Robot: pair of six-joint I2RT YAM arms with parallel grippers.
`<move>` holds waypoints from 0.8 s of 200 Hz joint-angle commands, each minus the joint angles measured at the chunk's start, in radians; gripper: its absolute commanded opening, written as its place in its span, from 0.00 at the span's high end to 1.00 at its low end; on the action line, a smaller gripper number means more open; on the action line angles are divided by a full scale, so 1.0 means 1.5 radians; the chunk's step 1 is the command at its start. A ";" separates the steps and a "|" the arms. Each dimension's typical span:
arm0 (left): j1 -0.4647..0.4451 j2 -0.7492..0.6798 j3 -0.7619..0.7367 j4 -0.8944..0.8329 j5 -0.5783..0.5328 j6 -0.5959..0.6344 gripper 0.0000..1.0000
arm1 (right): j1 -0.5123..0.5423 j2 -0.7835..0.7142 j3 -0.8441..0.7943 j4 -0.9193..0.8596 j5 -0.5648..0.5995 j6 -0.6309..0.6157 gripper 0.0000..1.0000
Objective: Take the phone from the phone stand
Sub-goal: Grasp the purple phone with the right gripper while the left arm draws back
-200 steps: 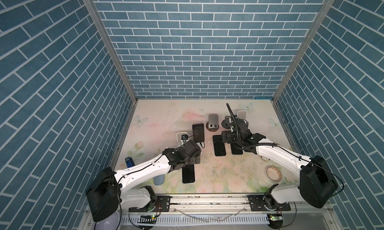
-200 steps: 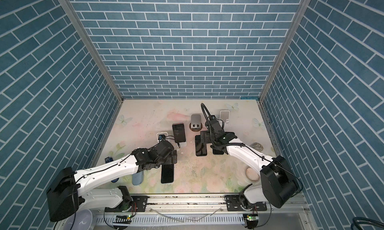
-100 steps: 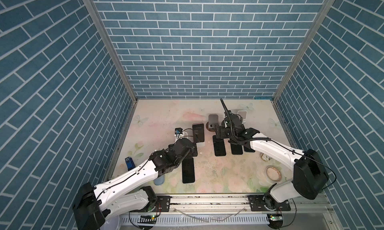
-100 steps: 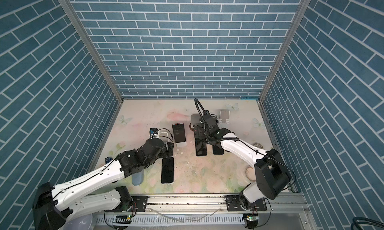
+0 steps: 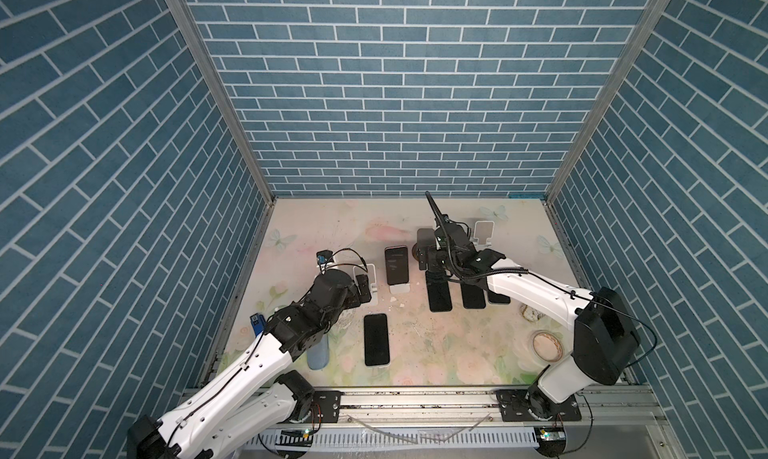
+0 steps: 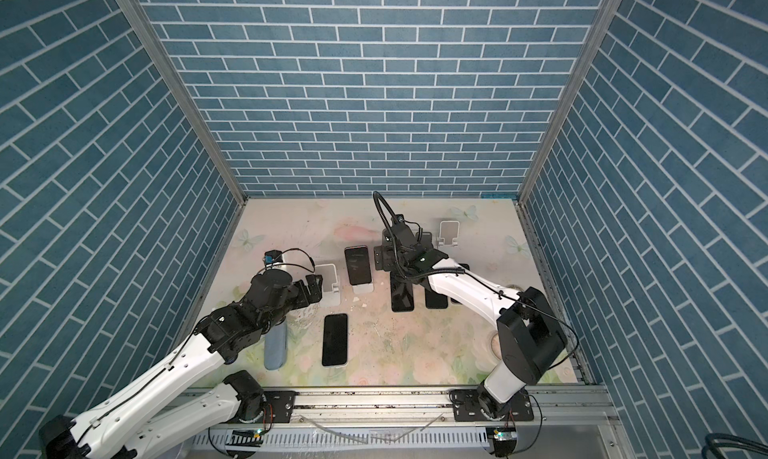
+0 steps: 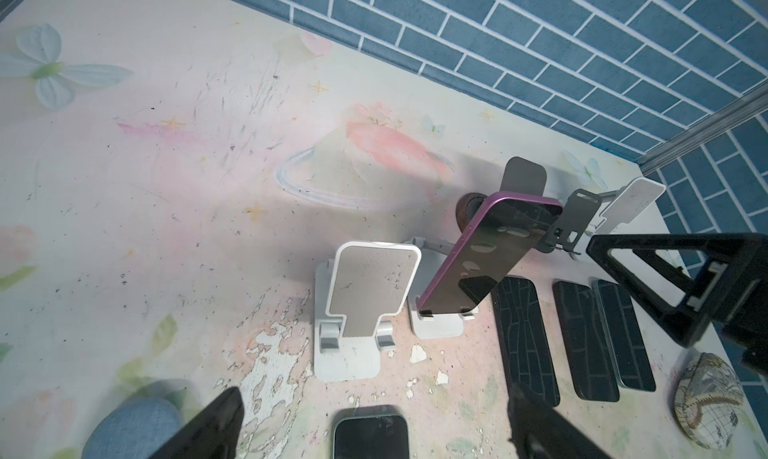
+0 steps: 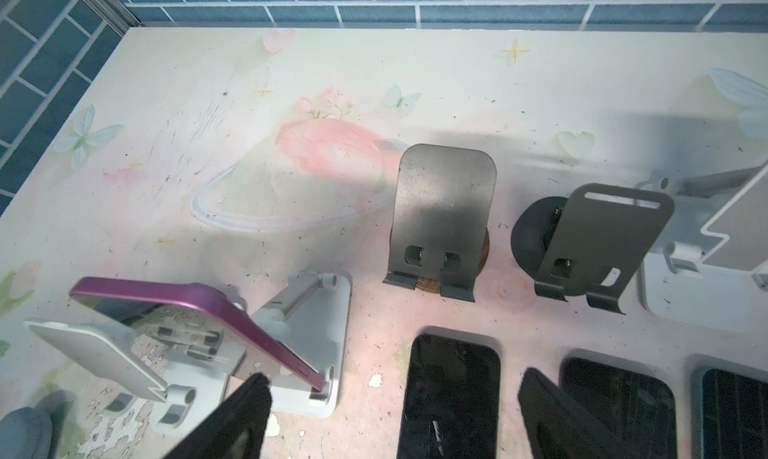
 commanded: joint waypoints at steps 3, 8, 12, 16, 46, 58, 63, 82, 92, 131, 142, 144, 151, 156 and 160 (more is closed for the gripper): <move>0.019 -0.004 -0.007 -0.007 0.030 0.029 0.00 | 0.017 0.018 0.045 -0.010 0.013 0.012 0.06; 0.019 -0.005 -0.007 -0.006 0.031 0.032 0.00 | 0.021 0.020 0.046 -0.009 0.014 0.012 0.06; 0.021 -0.004 -0.007 -0.006 0.031 0.035 0.00 | 0.024 0.022 0.048 -0.009 0.015 0.012 0.06; 0.022 -0.004 -0.007 -0.006 0.031 0.037 0.00 | 0.029 0.024 0.050 -0.008 0.016 0.011 0.06; 0.034 -0.002 -0.007 -0.001 0.031 0.053 0.00 | 0.062 0.041 0.058 -0.004 0.029 0.015 0.05; 0.040 -0.002 -0.024 0.003 0.033 0.059 0.00 | 0.074 0.049 0.058 0.006 0.033 0.018 0.05; 0.043 -0.003 -0.025 0.004 0.033 0.060 0.00 | 0.079 0.053 0.058 0.013 0.035 0.020 0.04; 0.053 -0.008 -0.032 0.010 0.035 0.065 0.00 | 0.099 0.070 0.063 0.032 0.047 0.029 0.03; 0.057 -0.011 -0.036 0.014 0.036 0.067 0.00 | 0.107 0.079 0.067 0.041 0.060 0.033 0.03; 0.071 -0.023 -0.050 0.021 0.049 0.076 0.00 | 0.138 0.109 0.069 0.097 0.111 0.038 0.01; 0.076 -0.024 -0.053 0.022 0.054 0.079 0.00 | 0.142 0.117 0.069 0.110 0.120 0.042 0.01; 0.077 -0.025 -0.053 0.021 0.054 0.079 0.00 | 0.142 0.118 0.069 0.112 0.121 0.043 0.01; 0.079 -0.025 -0.055 0.021 0.056 0.082 0.00 | 0.144 0.122 0.069 0.117 0.129 0.047 0.01; 0.081 -0.026 -0.056 0.020 0.058 0.082 0.00 | 0.144 0.124 0.069 0.119 0.136 0.051 0.01; 0.082 -0.027 -0.057 0.020 0.060 0.083 0.00 | 0.143 0.127 0.069 0.122 0.139 0.053 0.01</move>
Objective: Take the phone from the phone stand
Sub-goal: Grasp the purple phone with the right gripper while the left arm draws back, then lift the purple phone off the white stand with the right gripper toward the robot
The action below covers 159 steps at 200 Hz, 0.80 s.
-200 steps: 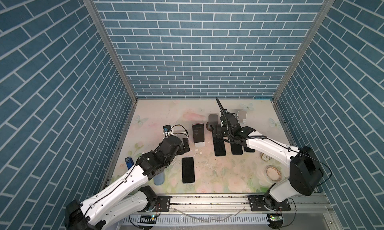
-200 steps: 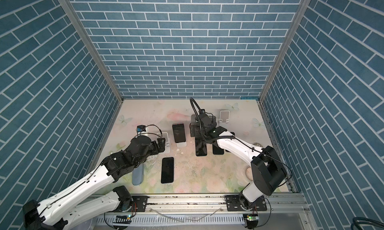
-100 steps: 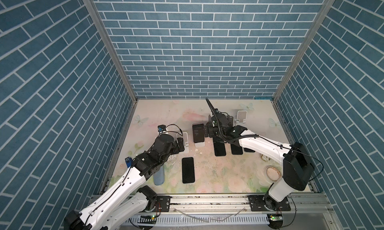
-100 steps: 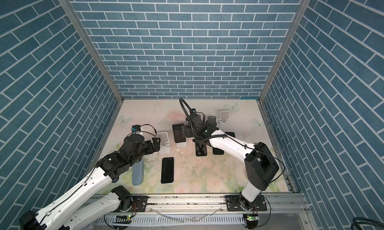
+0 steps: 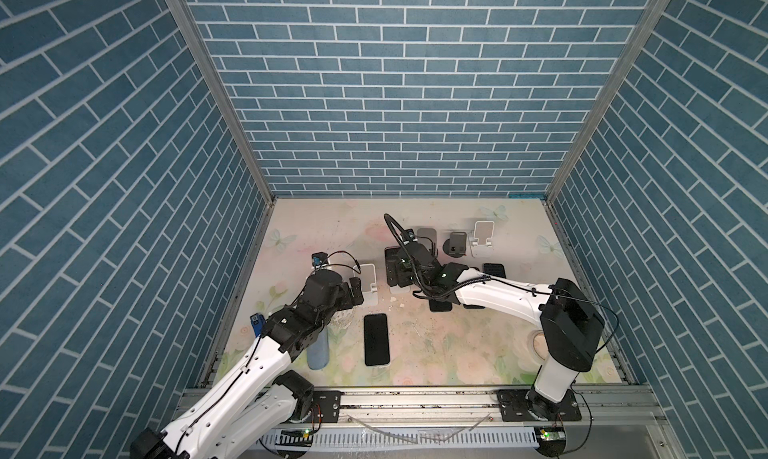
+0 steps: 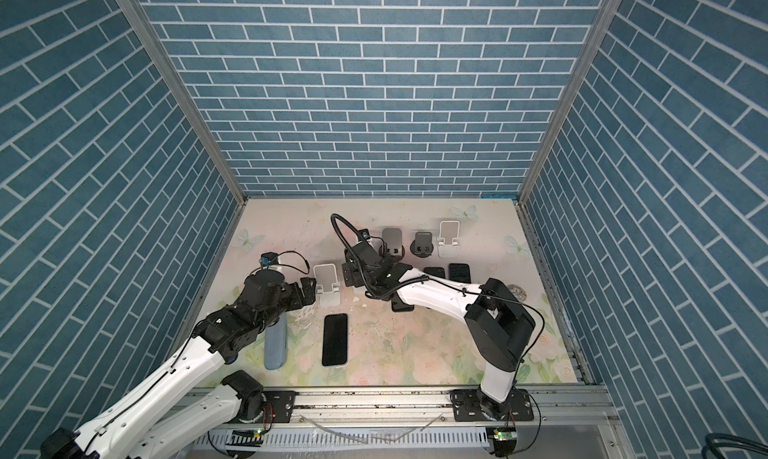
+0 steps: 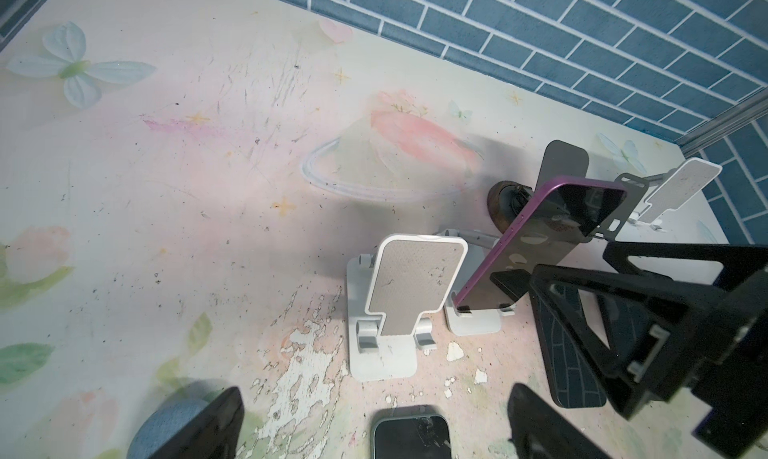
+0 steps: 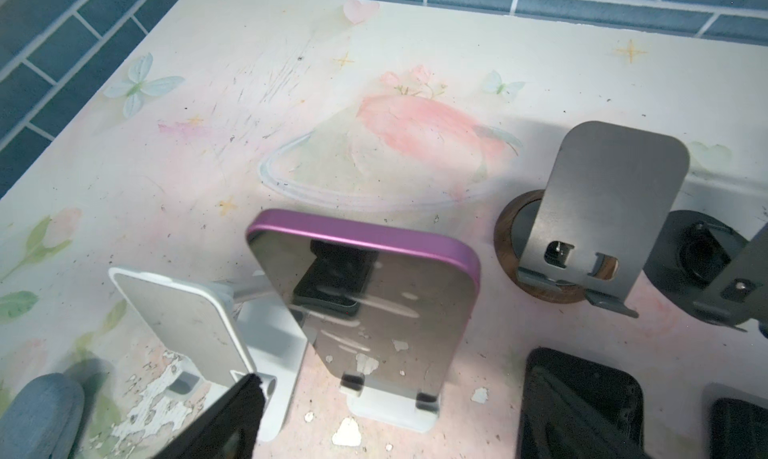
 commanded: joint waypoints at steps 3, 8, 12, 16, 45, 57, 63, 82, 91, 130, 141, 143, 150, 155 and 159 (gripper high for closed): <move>0.012 -0.008 -0.015 0.004 0.014 0.018 0.00 | 0.004 0.020 0.032 0.046 0.052 0.032 0.01; 0.014 -0.009 -0.017 0.003 0.014 0.019 0.00 | 0.004 0.023 0.032 0.052 0.053 0.032 0.01; 0.016 -0.010 -0.018 0.004 0.015 0.019 0.00 | 0.005 0.026 0.031 0.056 0.054 0.030 0.01; 0.017 -0.012 -0.019 0.004 0.015 0.021 0.00 | 0.004 0.028 0.032 0.059 0.054 0.028 0.01; 0.027 -0.018 -0.030 0.008 0.022 0.022 0.00 | 0.005 0.049 0.039 0.076 0.049 0.026 0.02; 0.030 -0.019 -0.033 0.008 0.024 0.024 0.00 | 0.005 0.058 0.043 0.082 0.049 0.027 0.02; 0.032 -0.020 -0.034 0.007 0.026 0.024 0.00 | 0.005 0.062 0.045 0.084 0.050 0.028 0.02; 0.036 -0.023 -0.037 0.005 0.028 0.026 0.00 | 0.006 0.074 0.050 0.091 0.058 0.031 0.03; 0.038 -0.026 -0.039 0.004 0.028 0.027 0.00 | 0.006 0.080 0.052 0.094 0.061 0.031 0.03; 0.049 -0.040 -0.050 0.004 0.034 0.028 0.00 | 0.006 0.100 0.063 0.094 0.076 0.042 0.08; 0.053 -0.042 -0.052 0.004 0.037 0.028 0.00 | 0.005 0.103 0.064 0.096 0.077 0.047 0.10; 0.053 -0.043 -0.052 0.004 0.037 0.029 0.00 | 0.006 0.103 0.064 0.096 0.077 0.047 0.11; 0.056 -0.043 -0.054 0.005 0.039 0.028 0.00 | 0.006 0.106 0.065 0.095 0.077 0.050 0.13; 0.057 -0.044 -0.054 0.005 0.039 0.028 0.00 | 0.005 0.107 0.066 0.093 0.076 0.051 0.16; 0.057 -0.044 -0.055 0.006 0.041 0.028 0.00 | 0.006 0.108 0.066 0.093 0.076 0.052 0.19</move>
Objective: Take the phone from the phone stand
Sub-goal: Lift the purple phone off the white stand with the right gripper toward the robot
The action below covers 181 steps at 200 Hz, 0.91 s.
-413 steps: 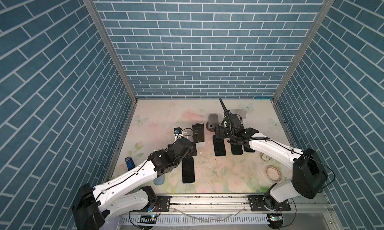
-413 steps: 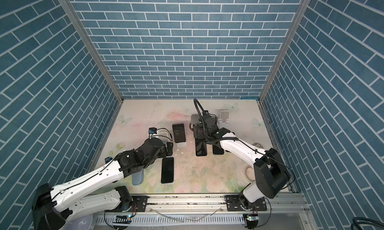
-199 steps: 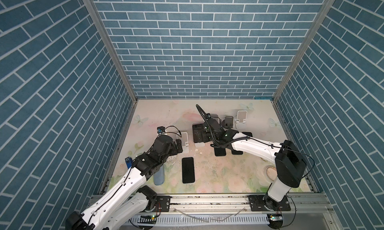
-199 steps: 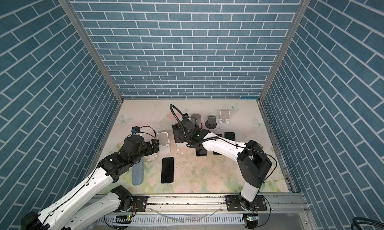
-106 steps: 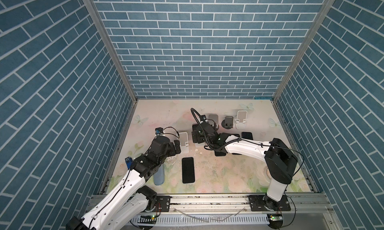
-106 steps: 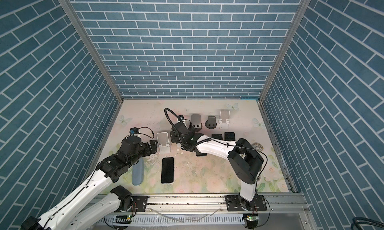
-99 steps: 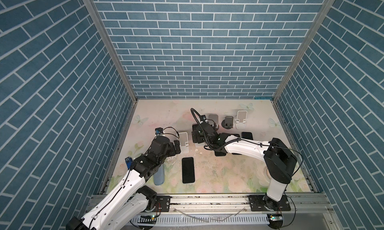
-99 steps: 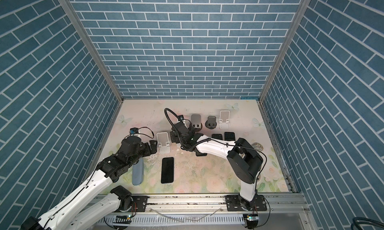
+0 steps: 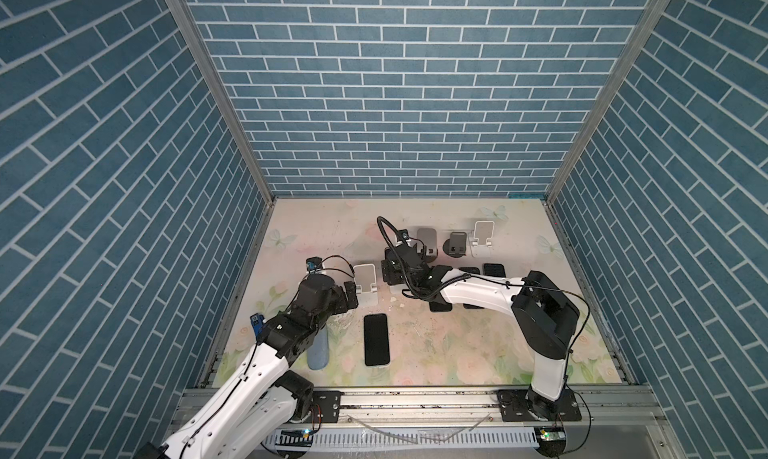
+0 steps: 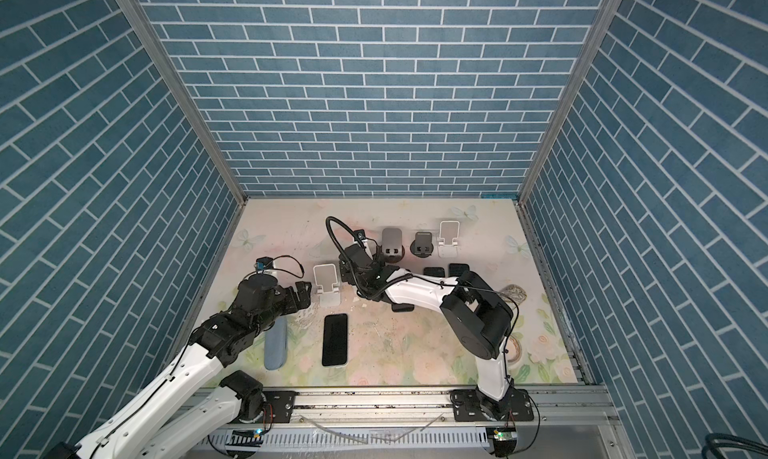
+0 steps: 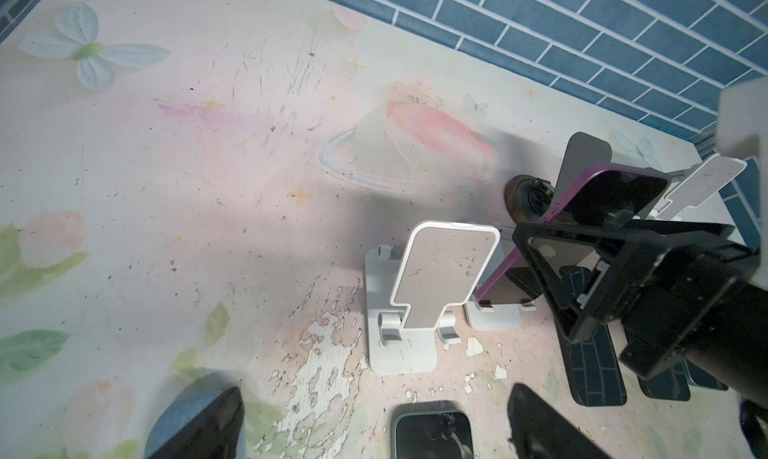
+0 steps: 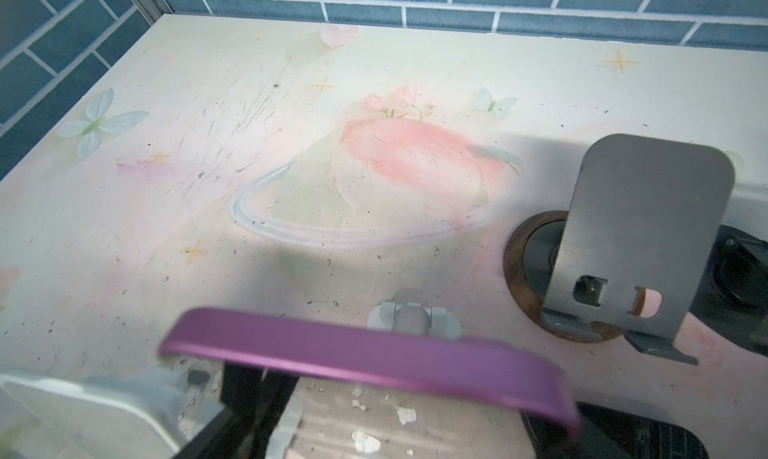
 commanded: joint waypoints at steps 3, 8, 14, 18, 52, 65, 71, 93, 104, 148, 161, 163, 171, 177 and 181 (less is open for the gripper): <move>0.011 -0.009 -0.014 0.002 0.008 0.008 0.00 | 0.002 0.014 0.035 0.009 0.020 0.029 0.22; 0.012 -0.008 -0.015 0.002 0.010 0.008 0.00 | 0.002 0.015 0.034 0.009 0.021 0.031 0.26; 0.013 -0.009 -0.015 0.002 0.010 0.009 0.00 | 0.002 0.014 0.033 0.008 0.021 0.033 0.32; 0.013 -0.008 -0.015 0.002 0.011 0.010 0.00 | 0.002 0.014 0.032 0.008 0.022 0.034 0.35; 0.017 -0.010 -0.019 0.005 0.014 0.008 0.00 | 0.002 0.004 0.027 0.011 0.017 0.028 0.52; 0.018 -0.010 -0.020 0.006 0.016 0.008 0.00 | 0.002 -0.003 0.028 0.010 0.010 0.020 0.54; 0.019 -0.010 -0.021 0.007 0.017 0.008 0.00 | 0.002 -0.007 0.028 0.009 0.006 0.014 0.55; 0.020 -0.010 -0.019 0.006 0.017 0.008 0.00 | 0.002 -0.027 0.037 -0.008 0.004 -0.012 0.57; 0.020 -0.010 -0.019 0.004 0.018 0.009 0.00 | 0.001 -0.039 0.045 -0.025 0.004 -0.027 0.59; 0.021 -0.008 -0.014 0.003 0.018 0.012 0.00 | 0.002 -0.095 0.051 -0.065 -0.017 -0.071 0.62; 0.022 -0.005 -0.012 0.004 0.019 0.013 0.00 | 0.001 -0.109 0.054 -0.080 -0.028 -0.077 0.63; 0.022 -0.005 -0.012 0.004 0.020 0.014 0.00 | 0.001 -0.111 0.055 -0.084 -0.029 -0.078 0.63; 0.023 -0.003 -0.011 0.004 0.022 0.014 0.00 | 0.001 -0.116 0.061 -0.101 -0.035 -0.079 0.63; 0.023 0.000 -0.009 0.005 0.022 0.015 0.00 | 0.001 -0.119 0.067 -0.117 -0.039 -0.080 0.63; 0.023 0.001 -0.008 0.005 0.023 0.015 0.00 | 0.000 -0.120 0.072 -0.130 -0.041 -0.081 0.64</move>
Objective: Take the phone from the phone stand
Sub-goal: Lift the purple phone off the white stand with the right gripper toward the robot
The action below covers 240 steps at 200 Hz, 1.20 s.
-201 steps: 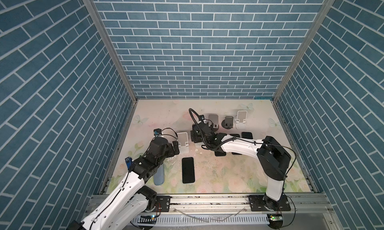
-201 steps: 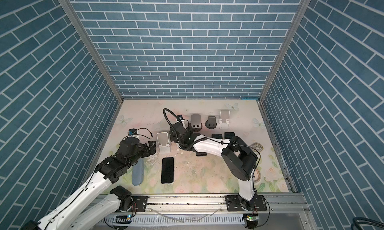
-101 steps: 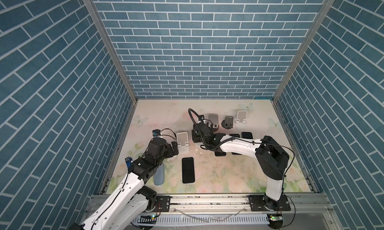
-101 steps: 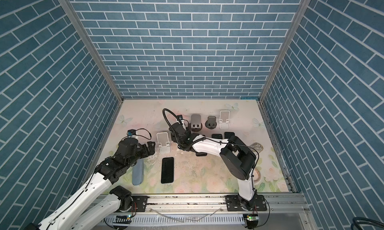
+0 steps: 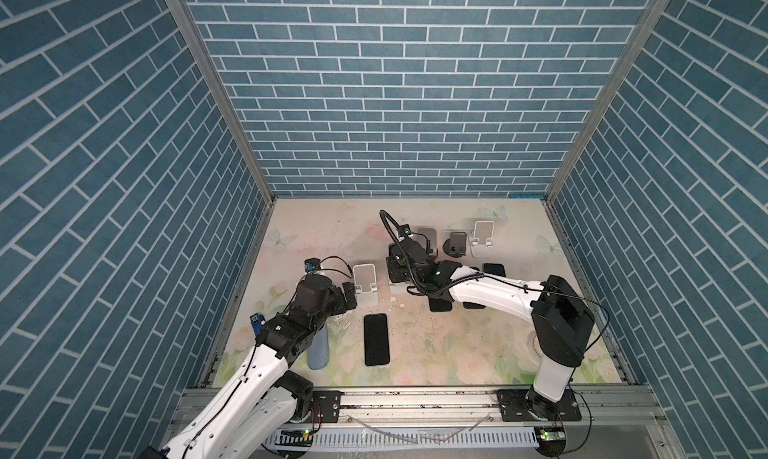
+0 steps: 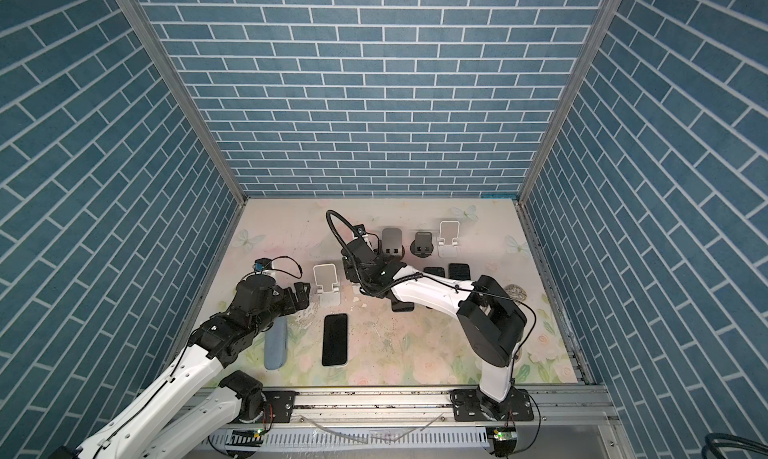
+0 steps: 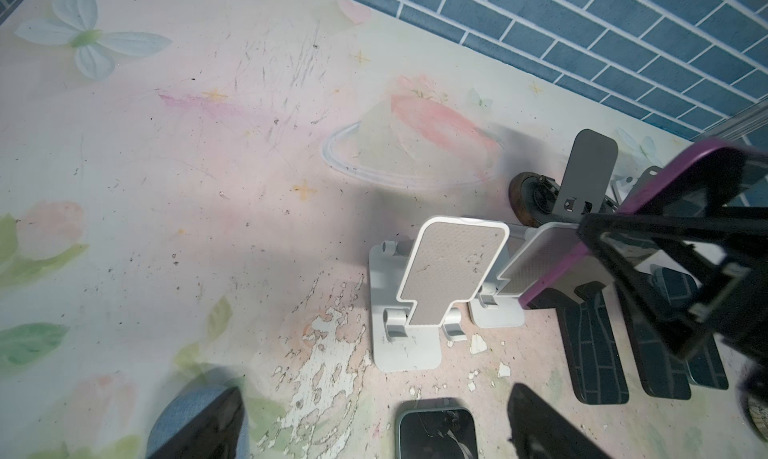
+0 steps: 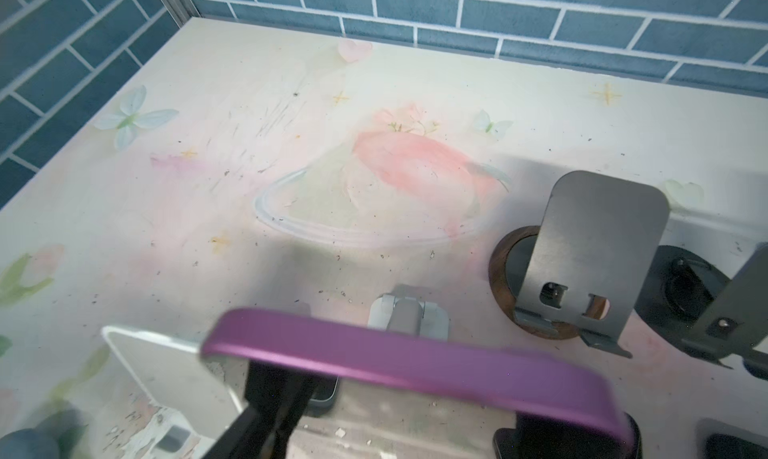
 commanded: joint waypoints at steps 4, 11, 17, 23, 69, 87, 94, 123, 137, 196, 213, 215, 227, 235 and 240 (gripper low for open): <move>0.007 0.007 0.002 0.005 0.005 0.012 0.00 | 0.001 -0.044 0.062 -0.059 -0.018 -0.026 0.64; 0.008 0.009 0.003 0.006 0.005 0.012 0.00 | 0.001 -0.045 0.070 -0.082 -0.017 -0.023 0.64; 0.008 0.011 0.004 0.007 0.006 0.012 0.00 | 0.000 -0.045 0.075 -0.099 -0.019 -0.020 0.64; 0.007 0.011 0.004 0.008 0.006 0.012 0.00 | 0.000 -0.045 0.078 -0.113 -0.022 -0.019 0.64; 0.009 0.022 0.007 0.017 0.008 0.012 0.00 | -0.001 -0.045 0.097 -0.215 -0.067 0.013 0.64; 0.010 0.027 0.009 0.019 0.013 0.012 0.00 | -0.001 -0.050 0.086 -0.241 -0.079 0.037 0.64; 0.009 0.027 0.009 0.020 0.013 0.012 0.00 | -0.001 -0.051 0.081 -0.246 -0.084 0.046 0.64; 0.010 0.028 0.007 0.021 0.015 0.010 0.00 | -0.002 -0.058 0.055 -0.269 -0.111 0.097 0.64; 0.009 0.025 0.003 0.022 0.013 0.008 0.00 | -0.001 -0.061 0.039 -0.274 -0.133 0.120 0.64; 0.009 0.011 -0.006 0.013 0.008 0.008 0.00 | -0.001 -0.068 -0.011 -0.301 -0.164 0.198 0.64; 0.010 0.007 -0.008 0.010 0.009 0.006 0.00 | -0.001 -0.060 -0.021 -0.303 -0.188 0.213 0.63; 0.010 0.007 -0.008 0.010 0.009 0.006 0.00 | -0.001 -0.059 -0.022 -0.304 -0.190 0.215 0.63; 0.009 0.002 -0.011 0.007 0.009 0.004 0.00 | 0.000 -0.056 -0.031 -0.307 -0.202 0.222 0.63; 0.010 -0.002 -0.014 0.006 0.009 0.003 0.00 | 0.000 -0.055 -0.039 -0.309 -0.208 0.226 0.62; 0.009 -0.005 -0.015 0.005 0.007 0.001 0.00 | 0.000 -0.054 -0.042 -0.310 -0.211 0.229 0.62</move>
